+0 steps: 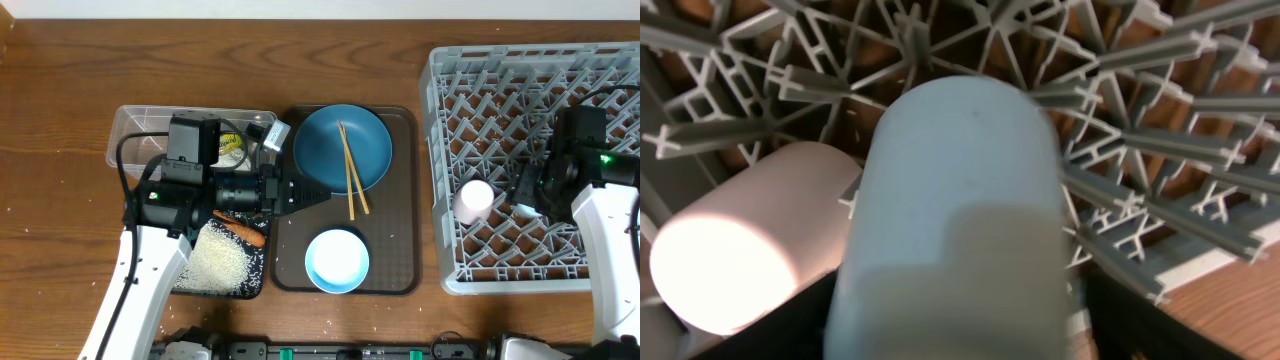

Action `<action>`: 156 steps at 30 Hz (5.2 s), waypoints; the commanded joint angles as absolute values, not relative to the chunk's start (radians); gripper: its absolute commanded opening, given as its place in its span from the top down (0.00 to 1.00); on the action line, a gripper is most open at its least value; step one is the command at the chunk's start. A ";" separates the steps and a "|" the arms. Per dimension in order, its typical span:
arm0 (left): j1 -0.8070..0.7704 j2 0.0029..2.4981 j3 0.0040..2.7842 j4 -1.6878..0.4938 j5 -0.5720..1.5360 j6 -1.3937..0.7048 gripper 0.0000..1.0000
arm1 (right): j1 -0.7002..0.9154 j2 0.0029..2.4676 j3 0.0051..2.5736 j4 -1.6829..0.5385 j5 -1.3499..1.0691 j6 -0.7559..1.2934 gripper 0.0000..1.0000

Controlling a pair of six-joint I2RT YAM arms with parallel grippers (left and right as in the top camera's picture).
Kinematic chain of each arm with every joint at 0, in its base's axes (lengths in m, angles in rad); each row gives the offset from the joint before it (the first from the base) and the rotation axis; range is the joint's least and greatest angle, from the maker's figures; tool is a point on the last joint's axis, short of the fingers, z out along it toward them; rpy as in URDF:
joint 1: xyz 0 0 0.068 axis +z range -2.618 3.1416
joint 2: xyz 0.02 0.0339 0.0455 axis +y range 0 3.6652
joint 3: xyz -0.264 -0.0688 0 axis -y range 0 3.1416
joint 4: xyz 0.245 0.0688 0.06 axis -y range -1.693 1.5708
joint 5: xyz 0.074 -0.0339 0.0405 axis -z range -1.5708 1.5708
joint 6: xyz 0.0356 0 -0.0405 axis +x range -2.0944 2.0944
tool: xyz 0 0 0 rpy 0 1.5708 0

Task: Sort waste into correct bins and load items into the dishwasher rack
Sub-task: 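Open the right gripper and lift it away from the cup, then move the right gripper to the wooden chopsticks and grasp one, then lift the chopstick and carry it right into the dish rack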

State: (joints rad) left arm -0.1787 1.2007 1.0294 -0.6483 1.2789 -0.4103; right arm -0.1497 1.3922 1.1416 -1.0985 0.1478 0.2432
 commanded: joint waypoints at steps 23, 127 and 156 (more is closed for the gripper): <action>-0.181 1.195 1.038 -0.650 1.262 -0.393 0.15 | -0.134 1.393 1.136 -1.069 -0.344 0.037 0.01; 0.470 1.195 1.038 -0.500 1.165 -0.484 0.02 | 0.188 1.436 1.079 -0.761 0.119 0.114 0.99; 0.470 1.195 1.038 -0.499 1.165 -0.484 0.02 | 0.211 1.374 1.205 -0.785 -0.231 0.141 0.53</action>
State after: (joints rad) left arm 0.4648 1.2007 1.0294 -0.4976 1.1667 -0.4755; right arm 0.1925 1.4437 1.1576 -0.7876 -0.0505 0.1066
